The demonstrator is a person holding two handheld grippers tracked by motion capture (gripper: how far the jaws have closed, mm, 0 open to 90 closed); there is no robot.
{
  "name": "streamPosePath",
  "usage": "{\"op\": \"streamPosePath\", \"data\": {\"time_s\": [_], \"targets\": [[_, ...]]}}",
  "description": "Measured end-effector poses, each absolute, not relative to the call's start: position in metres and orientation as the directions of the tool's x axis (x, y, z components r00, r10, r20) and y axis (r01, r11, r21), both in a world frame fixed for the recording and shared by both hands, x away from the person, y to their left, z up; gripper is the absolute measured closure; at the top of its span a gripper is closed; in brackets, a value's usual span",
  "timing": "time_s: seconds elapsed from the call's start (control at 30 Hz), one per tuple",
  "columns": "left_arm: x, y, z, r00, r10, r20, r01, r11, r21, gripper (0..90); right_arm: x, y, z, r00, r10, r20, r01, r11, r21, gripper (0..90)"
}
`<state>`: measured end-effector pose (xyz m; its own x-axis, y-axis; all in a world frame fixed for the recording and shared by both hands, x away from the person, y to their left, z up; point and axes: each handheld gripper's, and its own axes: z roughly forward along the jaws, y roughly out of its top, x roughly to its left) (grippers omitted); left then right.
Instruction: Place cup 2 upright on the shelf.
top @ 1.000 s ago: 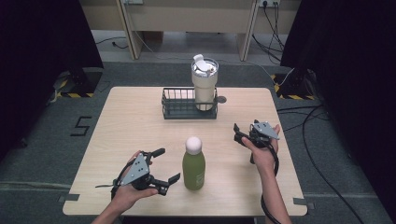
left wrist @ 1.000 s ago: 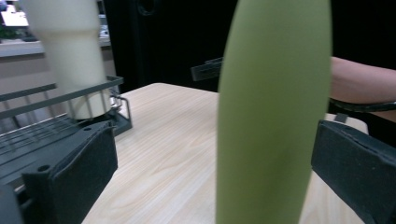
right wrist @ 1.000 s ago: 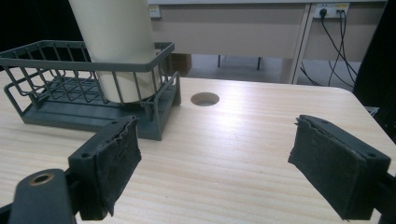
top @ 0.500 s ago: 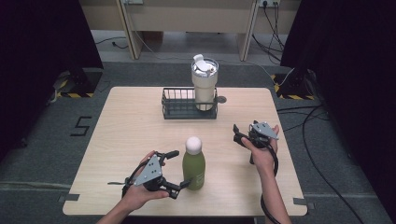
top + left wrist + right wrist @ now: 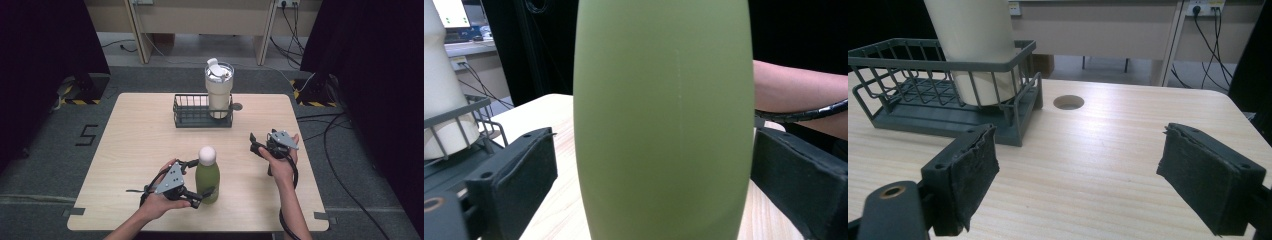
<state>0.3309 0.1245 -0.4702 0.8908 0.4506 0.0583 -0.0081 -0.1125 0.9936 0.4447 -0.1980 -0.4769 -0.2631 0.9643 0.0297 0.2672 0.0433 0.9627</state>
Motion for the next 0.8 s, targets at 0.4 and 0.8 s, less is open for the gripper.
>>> {"op": "streamPosePath", "data": {"time_s": [0.4,0.8], "targets": [[0.3362,0.1176,-0.4718,0.898,0.436,0.059,-0.007,-0.12,0.993,14.2,0.4445,-0.1976,-0.4783,-0.265,0.964,0.03,0.272,0.045,0.961,14.9],[0.3343,0.1165,-0.4728,0.901,0.429,0.061,-0.015,-0.11,0.994,20.4,0.4443,-0.1968,-0.4793,-0.267,0.963,0.032,0.278,0.046,0.96,15.0]]}}
